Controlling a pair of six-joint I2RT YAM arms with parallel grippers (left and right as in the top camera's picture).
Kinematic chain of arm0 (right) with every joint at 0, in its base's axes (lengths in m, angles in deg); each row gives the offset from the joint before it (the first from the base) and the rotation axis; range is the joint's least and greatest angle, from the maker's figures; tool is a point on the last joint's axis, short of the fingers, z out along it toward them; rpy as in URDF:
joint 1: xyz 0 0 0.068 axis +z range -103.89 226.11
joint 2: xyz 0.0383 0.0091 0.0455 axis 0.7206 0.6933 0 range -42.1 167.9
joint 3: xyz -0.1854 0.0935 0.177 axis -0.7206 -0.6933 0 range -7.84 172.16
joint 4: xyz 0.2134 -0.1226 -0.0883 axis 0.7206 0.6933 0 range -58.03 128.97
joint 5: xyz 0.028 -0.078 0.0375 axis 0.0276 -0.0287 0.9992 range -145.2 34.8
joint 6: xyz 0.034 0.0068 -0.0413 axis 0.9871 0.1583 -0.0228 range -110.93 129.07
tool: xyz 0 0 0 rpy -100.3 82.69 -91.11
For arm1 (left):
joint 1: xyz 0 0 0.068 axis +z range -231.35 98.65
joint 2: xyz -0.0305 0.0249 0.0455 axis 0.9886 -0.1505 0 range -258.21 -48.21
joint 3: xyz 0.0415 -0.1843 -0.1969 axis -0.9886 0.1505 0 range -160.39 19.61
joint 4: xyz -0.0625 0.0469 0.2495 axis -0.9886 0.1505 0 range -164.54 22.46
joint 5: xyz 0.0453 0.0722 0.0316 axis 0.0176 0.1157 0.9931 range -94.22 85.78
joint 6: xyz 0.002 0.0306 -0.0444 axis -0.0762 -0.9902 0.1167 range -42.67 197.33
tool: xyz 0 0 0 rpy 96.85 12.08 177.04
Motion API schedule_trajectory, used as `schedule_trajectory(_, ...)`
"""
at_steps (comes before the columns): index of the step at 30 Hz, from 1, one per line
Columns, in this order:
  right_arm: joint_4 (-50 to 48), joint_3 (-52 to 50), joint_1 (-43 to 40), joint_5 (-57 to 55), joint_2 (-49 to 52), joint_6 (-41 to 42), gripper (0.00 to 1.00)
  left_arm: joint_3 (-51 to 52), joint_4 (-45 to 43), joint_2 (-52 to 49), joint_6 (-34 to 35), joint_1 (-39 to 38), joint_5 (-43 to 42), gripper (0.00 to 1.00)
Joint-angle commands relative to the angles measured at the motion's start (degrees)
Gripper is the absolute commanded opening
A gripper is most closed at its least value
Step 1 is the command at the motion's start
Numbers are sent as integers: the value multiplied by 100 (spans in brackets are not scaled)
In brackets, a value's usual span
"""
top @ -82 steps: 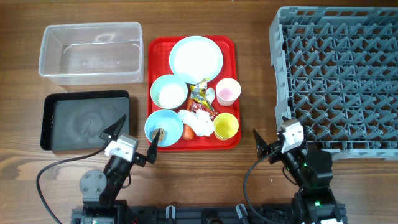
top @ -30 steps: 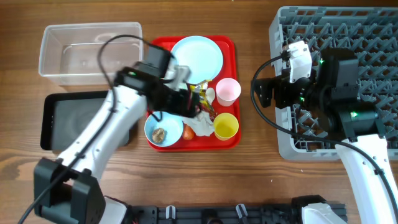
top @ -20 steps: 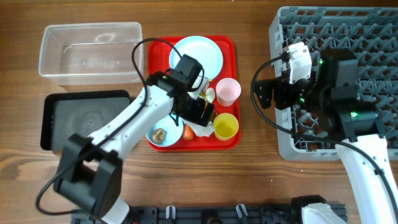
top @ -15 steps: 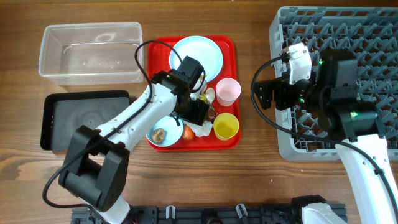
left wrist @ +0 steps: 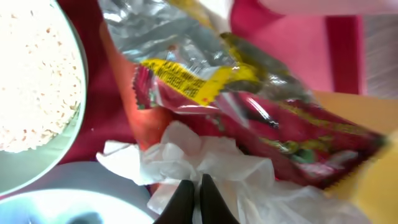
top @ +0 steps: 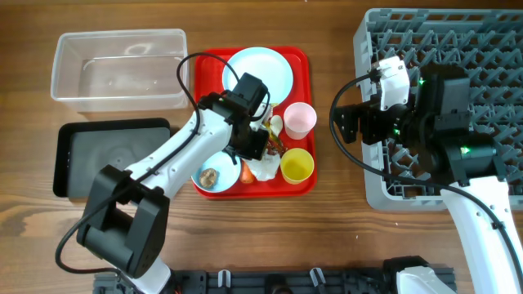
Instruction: Sort waste into correct bins and load items into the dishwasher rack
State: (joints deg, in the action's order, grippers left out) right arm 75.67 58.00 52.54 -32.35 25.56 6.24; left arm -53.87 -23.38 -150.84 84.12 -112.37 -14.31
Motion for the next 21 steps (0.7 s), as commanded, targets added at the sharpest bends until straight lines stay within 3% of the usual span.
schedule_trajectory(1, 7, 109, -4, -96, 50, 46, 100, -656, 203, 487, 144, 105, -229, 4)
schedule_trajectory(6, 9, 109, -4, -96, 50, 46, 100, -1311, 308, 1003, 142, 590, -48, 4)
schedule_trajectory(14, 4, 109, -4, -96, 50, 46, 100, -1320, -391, 1119, 142, 2164, 1497, 4)
schedule_trajectory(21, 2, 105, -4, -98, 52, 42, 100, -1309, -1480, 479, 166, 3442, 1464, 6)
